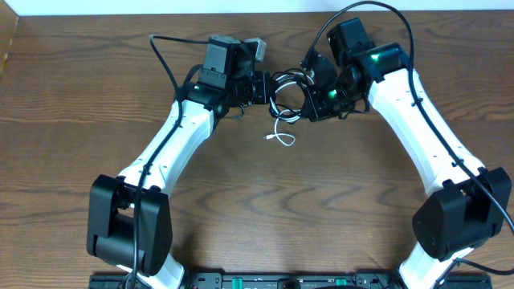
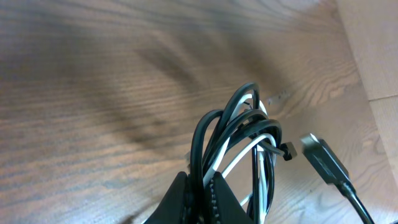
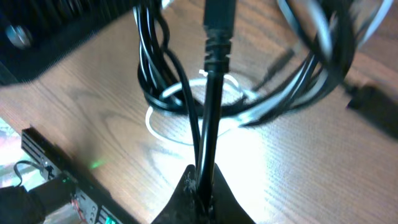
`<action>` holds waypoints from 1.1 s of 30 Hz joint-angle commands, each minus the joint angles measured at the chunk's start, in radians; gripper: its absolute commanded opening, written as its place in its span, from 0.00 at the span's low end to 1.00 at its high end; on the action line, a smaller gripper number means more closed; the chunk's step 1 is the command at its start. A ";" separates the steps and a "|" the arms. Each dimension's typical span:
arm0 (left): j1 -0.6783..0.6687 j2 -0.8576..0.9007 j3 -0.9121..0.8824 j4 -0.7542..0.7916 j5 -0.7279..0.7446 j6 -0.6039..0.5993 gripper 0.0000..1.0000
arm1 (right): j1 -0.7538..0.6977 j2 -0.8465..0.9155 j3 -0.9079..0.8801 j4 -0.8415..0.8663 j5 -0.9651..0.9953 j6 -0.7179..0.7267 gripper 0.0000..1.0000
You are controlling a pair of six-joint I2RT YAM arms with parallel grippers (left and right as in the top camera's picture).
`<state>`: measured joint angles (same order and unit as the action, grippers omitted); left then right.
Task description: Untangle cables
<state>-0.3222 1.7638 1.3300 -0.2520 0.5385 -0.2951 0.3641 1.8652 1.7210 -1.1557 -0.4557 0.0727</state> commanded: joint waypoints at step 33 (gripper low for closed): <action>0.014 -0.002 0.000 0.243 0.329 -0.629 0.08 | 0.091 -0.031 -0.063 0.238 0.237 0.309 0.01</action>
<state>-0.3092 1.7638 1.3293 -0.0433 0.8375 -0.6758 0.4419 1.8622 1.6817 -0.9260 -0.2260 0.3191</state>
